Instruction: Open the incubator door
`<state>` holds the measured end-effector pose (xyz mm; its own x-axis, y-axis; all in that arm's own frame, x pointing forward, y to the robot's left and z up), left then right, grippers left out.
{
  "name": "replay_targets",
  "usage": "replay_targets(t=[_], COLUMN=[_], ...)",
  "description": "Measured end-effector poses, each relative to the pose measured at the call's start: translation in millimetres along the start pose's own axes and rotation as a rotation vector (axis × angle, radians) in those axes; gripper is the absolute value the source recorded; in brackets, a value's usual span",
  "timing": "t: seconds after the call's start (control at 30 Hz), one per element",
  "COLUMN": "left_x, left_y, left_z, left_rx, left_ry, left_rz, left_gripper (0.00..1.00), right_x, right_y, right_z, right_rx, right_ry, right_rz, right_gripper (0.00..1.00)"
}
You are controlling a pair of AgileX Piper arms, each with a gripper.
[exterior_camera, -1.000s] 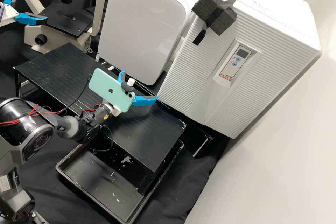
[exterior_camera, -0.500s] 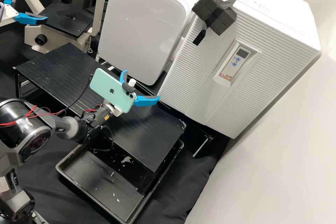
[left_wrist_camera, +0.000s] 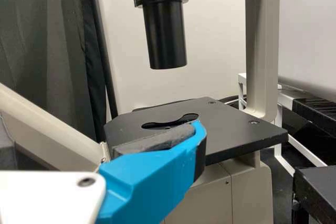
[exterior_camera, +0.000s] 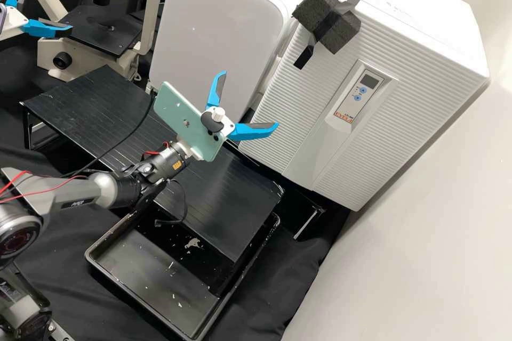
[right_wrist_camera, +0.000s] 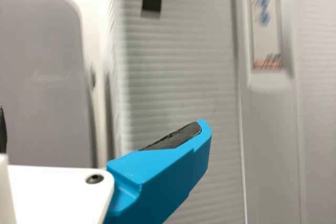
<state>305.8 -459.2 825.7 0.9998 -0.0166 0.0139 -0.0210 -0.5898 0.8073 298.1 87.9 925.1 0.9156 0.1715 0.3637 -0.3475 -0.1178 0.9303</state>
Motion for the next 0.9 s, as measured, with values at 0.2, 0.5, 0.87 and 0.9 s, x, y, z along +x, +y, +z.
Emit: replay_targets(t=[0.2, 0.5, 0.87, 0.9], left_x=[0, 0, 0, 0], left_y=[0.0, 0.0, 0.0, 0.0], left_z=[0, 0, 0, 0], left_rx=[0.0, 0.0, 0.0, 0.0], left_ry=[0.0, 0.0, 0.0, 0.0], left_rz=[0.0, 0.0, 0.0, 0.0], left_gripper=[1.0, 1.0, 1.0, 1.0], right_x=[16, 38, 55, 55], right_y=[13, 19, 6, 6], right_z=[-18, -31, -25, -24], right_rx=[-0.024, -0.047, -0.077, -0.078], right_ry=[-0.007, -0.058, -0.161, -0.169], right_rz=[0.121, 0.174, 0.133, 0.135], right_gripper=[1.0, 1.0, 1.0, 1.0])
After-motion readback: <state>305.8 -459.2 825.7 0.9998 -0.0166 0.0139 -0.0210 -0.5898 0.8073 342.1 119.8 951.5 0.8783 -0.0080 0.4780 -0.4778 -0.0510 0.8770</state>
